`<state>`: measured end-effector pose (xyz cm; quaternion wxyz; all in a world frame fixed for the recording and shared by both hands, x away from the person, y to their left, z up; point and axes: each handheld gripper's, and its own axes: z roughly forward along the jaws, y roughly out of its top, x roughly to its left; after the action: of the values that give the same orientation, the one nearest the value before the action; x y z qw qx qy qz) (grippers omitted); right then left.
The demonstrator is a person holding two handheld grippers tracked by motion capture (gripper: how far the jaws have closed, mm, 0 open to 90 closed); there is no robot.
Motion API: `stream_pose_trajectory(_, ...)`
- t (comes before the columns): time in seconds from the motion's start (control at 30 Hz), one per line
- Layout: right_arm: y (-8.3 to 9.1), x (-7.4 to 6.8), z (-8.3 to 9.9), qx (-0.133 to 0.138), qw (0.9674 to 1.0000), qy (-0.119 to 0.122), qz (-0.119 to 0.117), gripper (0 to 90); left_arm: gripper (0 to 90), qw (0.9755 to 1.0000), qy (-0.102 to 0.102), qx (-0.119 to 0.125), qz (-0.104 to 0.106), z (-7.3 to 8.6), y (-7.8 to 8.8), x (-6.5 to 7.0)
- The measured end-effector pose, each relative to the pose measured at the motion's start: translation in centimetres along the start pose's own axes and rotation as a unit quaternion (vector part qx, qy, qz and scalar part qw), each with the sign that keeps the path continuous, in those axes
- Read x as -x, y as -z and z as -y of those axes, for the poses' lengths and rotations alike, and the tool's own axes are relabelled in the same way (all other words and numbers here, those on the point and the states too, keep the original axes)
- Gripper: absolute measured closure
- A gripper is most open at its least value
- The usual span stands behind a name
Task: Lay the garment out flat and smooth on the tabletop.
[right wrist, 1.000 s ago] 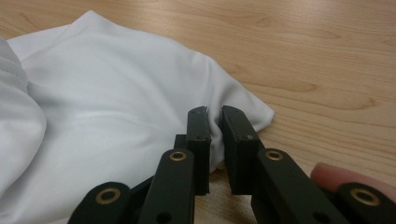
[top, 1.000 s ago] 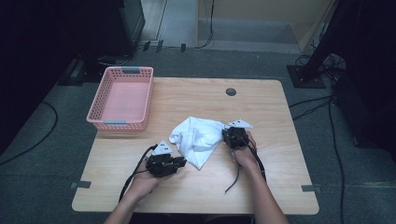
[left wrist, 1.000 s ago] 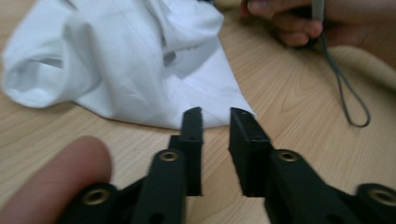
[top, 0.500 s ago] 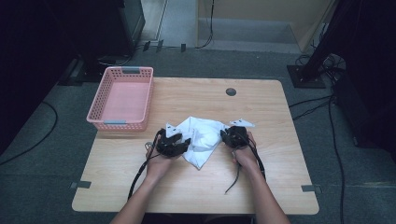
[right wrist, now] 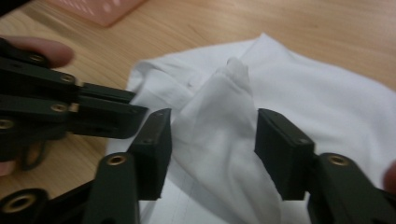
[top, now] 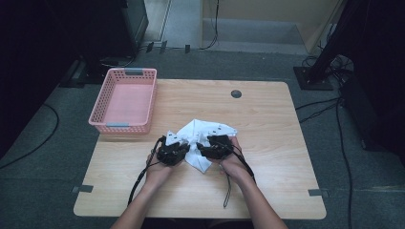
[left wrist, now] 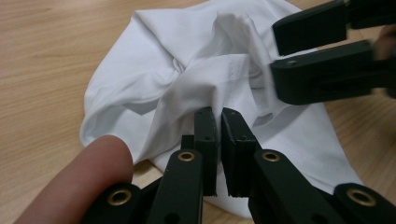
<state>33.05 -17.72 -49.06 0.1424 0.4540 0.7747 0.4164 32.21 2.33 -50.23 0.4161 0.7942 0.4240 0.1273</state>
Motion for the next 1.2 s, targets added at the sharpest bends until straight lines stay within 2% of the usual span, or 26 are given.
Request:
stream_pose_trajectory(0.03, 0.0, 0.0, 0.0, 0.000, 1.0000, 0.000, 0.000, 51.2, 87.3, 1.0000, 0.000, 0.000, 0.000, 0.0, 0.0, 0.0)
stream_pose_trajectory(0.07, -0.3, 0.0, 0.1, -0.006, 1.0000, 0.002, 0.005, 60.9, 87.3, 1.0000, 0.002, -0.001, 0.004, 0.2, 0.1, -0.1)
stream_pose_trajectory(0.1, -0.5, 0.0, 0.3, -0.014, 0.9998, 0.008, 0.013, 77.6, 87.8, 1.0000, 0.003, -0.005, 0.008, 0.3, 0.2, -0.3)
stream_pose_trajectory(0.13, -0.5, 0.1, 0.3, -0.015, 0.9997, 0.007, 0.018, 84.0, 88.0, 0.9997, 0.007, -0.012, 0.018, 0.7, 0.4, -0.6)
stream_pose_trajectory(0.17, -0.3, 0.4, 0.2, -0.012, 0.9998, 0.002, 0.018, 88.5, 88.1, 0.9997, 0.007, -0.012, 0.018, 0.7, 0.4, -0.6)
stream_pose_trajectory(0.2, 0.0, 0.8, 0.0, -0.004, 0.9998, -0.007, 0.020, 90.0, 88.5, 0.9994, 0.007, -0.017, 0.030, 1.2, 0.7, -0.7)
stream_pose_trajectory(0.23, 0.0, 0.8, 0.0, -0.004, 0.9998, -0.007, 0.020, 90.0, 88.8, 0.9994, 0.007, -0.017, 0.030, 1.2, 0.7, -0.7)
stream_pose_trajectory(0.27, 0.9, 1.9, -0.3, 0.013, 0.9991, -0.034, 0.024, 90.0, 88.9, 0.9991, 0.005, -0.021, 0.036, 1.4, 0.9, -0.7)
stream_pose_trajectory(0.3, 1.3, 2.5, -0.5, 0.022, 0.9982, -0.047, 0.030, 90.0, 89.1, 0.9988, 0.004, -0.022, 0.042, 1.6, 1.1, -0.6)
stream_pose_trajectory(0.33, 1.3, 2.5, -0.5, 0.022, 0.9982, -0.047, 0.030, 90.0, 89.1, 0.9985, 0.000, -0.025, 0.049, 1.9, 1.4, -0.6)
stream_pose_trajectory(0.4, 2.2, 3.9, -0.6, 0.037, 0.9960, -0.068, 0.044, 90.0, 89.1, 0.9977, -0.005, -0.031, 0.060, 2.3, 1.9, -0.5)
stream_pose_trajectory(0.47, 2.9, 4.7, -0.6, 0.048, 0.9946, -0.082, 0.042, 90.0, 89.0, 0.9966, -0.016, -0.036, 0.072, 2.6, 2.3, -0.5)
stream_pose_trajectory(0.5, 3.1, 4.9, -0.5, 0.050, 0.9950, -0.079, 0.034, 86.5, 88.7, 0.9960, -0.023, -0.040, 0.076, 2.7, 2.5, -0.4)
stream_pose_trajectory(0.57, 3.2, 4.4, -0.3, 0.044, 0.9974, -0.057, 0.005, 74.5, 86.8, 0.9935, -0.042, -0.050, 0.094, 2.9, 2.8, -0.4)
stream_pose_trajectory(0.63, 3.0, 3.4, -0.1, 0.033, 0.9987, -0.034, -0.020, 65.6, 82.5, 0.9892, -0.061, -0.062, 0.118, 3.1, 3.2, -0.3)
stream_pose_trajectory(0.7, 2.8, 2.2, 0.0, 0.024, 0.9989, -0.021, -0.035, 53.0, 77.0, 0.9858, -0.066, -0.059, 0.143, 3.1, 3.8, -0.1)
stream_pose_trajectory(0.73, 2.6, 1.7, 0.0, 0.020, 0.9989, -0.021, -0.037, 49.1, 71.4, 0.9858, -0.058, -0.051, 0.149, 2.9, 4.0, -0.1)
stream_pose_trajectory(0.77, 2.4, 1.0, 0.0, 0.013, 0.9988, -0.028, -0.039, 45.8, 63.8, 0.9868, -0.053, -0.044, 0.146, 2.8, 4.1, -0.2)
stream_pose_trajectory(0.83, 1.9, 0.1, 0.0, 0.000, 0.9990, -0.031, -0.033, 44.9, 55.7, 0.9919, -0.033, -0.032, 0.118, 2.4, 4.0, -0.4)
stream_pose_trajectory(0.9, 1.3, -0.6, 0.2, -0.011, 0.9996, -0.023, -0.010, 52.4, 50.1, 0.9957, -0.017, -0.031, 0.086, 2.3, 3.4, -0.5)
stream_pose_trajectory(0.93, 0.9, -1.0, 0.3, -0.019, 0.9997, -0.012, 0.010, 63.0, 50.1, 0.9961, -0.017, -0.030, 0.081, 2.3, 3.3, -0.4)
stream_pose_trajectory(1.0, 0.6, -1.1, 0.5, -0.024, 0.9994, -0.007, 0.023, 79.8, 52.3, 0.9966, -0.036, -0.032, 0.067, 2.5, 2.9, 0.1)
stream_pose_trajectory(1.03, 0.5, -1.0, 0.5, -0.026, 0.9994, -0.006, 0.024, 86.5, 57.6, 0.9962, -0.047, -0.034, 0.064, 2.7, 2.7, 0.4)
stream_pose_trajectory(1.13, 0.9, -0.3, 0.5, -0.021, 0.9993, -0.016, 0.025, 89.0, 72.5, 0.9940, -0.078, -0.048, 0.060, 3.2, 2.4, 1.1)
stream_pose_trajectory(1.17, 1.2, 0.2, 0.4, -0.016, 0.9992, -0.021, 0.029, 89.2, 76.5, 0.9937, -0.085, -0.054, 0.049, 3.3, 2.3, 1.2)
stream_pose_trajectory(1.2, 1.5, 0.8, 0.3, -0.008, 0.9989, -0.031, 0.033, 89.3, 80.5, 0.9937, -0.085, -0.054, 0.049, 3.3, 2.3, 1.2)
